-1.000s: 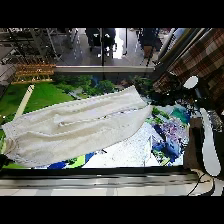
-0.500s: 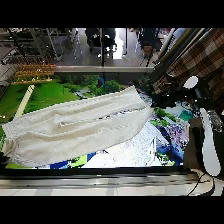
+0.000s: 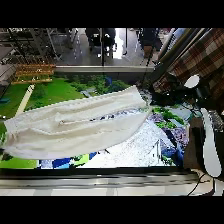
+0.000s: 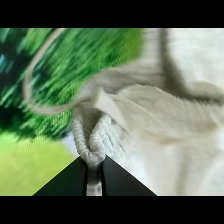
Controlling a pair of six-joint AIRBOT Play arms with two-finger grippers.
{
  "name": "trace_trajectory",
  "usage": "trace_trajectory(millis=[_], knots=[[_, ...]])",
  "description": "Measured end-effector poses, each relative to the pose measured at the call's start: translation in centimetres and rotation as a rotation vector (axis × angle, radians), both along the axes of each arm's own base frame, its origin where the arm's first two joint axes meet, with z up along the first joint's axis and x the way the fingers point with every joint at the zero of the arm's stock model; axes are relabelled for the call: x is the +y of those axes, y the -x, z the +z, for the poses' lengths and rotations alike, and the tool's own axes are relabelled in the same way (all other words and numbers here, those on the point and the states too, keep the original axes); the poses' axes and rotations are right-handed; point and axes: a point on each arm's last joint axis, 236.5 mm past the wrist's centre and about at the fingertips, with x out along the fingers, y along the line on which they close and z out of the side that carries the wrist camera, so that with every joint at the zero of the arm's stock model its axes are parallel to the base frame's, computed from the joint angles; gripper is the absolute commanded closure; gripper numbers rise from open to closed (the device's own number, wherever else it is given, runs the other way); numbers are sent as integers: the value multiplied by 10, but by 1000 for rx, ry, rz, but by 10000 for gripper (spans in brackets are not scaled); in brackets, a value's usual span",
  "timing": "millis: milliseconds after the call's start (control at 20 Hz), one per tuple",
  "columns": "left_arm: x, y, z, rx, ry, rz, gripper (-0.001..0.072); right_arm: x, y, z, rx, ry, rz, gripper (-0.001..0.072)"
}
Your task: Fold the clothes and pants, and hang the long-sleeved shirts on hangers.
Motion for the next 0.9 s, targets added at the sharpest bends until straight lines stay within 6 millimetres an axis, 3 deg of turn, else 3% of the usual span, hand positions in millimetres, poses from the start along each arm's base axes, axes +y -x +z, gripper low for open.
trace_trajectory(millis=[150,250,300,350,550,750,850,900], knots=[[30,-32,87,-125,-117,-64,675,-5,-26,51,-205,14,-23,681],[41,-43,133,-173,-193,-108,676,-8,-26,77,-289,47,1,681],[42,-45,148,-181,-221,-138,675,-8,-19,77,-279,66,24,682],[42,-43,151,-161,-242,-173,675,-6,-5,64,-221,85,67,682],[52,-15,115,20,-282,-288,675,8,80,-17,95,110,217,682],[57,12,65,160,-276,-426,675,18,188,-94,368,87,275,650],[61,28,42,236,-268,-478,651,22,224,-120,446,72,275,250],[62,34,33,268,-262,-498,457,22,230,-128,449,72,272,192]])
